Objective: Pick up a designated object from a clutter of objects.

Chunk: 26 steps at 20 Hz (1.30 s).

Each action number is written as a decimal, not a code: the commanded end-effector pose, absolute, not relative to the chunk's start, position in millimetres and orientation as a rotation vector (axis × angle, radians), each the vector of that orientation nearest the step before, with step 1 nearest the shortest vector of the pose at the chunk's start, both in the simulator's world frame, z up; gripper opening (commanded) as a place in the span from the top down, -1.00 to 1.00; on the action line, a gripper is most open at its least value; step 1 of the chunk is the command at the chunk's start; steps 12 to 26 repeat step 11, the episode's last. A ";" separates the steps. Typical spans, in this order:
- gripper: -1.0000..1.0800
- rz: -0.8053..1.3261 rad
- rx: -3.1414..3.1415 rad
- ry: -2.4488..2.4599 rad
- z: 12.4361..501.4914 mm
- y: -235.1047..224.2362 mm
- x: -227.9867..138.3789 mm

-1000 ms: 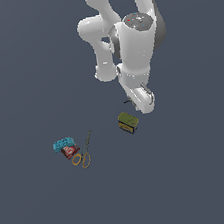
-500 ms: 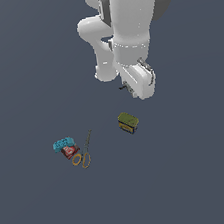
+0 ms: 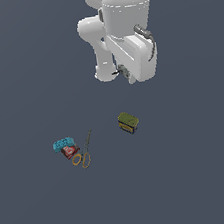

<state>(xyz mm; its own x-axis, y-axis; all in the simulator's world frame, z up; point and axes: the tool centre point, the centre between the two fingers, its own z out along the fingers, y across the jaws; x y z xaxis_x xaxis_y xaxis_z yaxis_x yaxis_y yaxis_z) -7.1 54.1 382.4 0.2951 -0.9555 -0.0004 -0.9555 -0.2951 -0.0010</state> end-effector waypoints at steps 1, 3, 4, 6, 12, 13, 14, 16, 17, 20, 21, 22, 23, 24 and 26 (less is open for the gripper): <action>1.00 0.000 -2.528 1.865 395.0 51.5 -3.7; 1.00 0.000 -2.528 1.865 402.0 50.0 -1.5; 1.00 0.000 -2.528 1.865 404.9 49.4 -0.6; 1.00 0.000 -2.528 1.865 409.1 48.7 0.9; 1.00 0.000 -2.528 1.865 412.3 48.1 2.6; 1.00 0.000 -2.528 1.865 412.3 48.1 2.6; 1.00 0.000 -2.528 1.865 412.3 48.1 2.6; 1.00 0.000 -2.528 1.865 412.3 48.1 2.6; 1.00 0.000 -2.528 1.865 412.3 48.1 2.6; 1.00 0.000 -2.528 1.865 412.3 48.1 2.6; 1.00 0.000 -2.528 1.865 412.3 48.1 2.6; 1.00 0.000 -2.528 1.865 412.3 48.1 2.6; 1.00 0.000 -2.528 1.865 412.3 48.1 2.6; 1.00 0.000 -2.528 1.865 412.3 48.1 2.6; 1.00 0.000 -2.528 1.865 412.3 48.1 2.6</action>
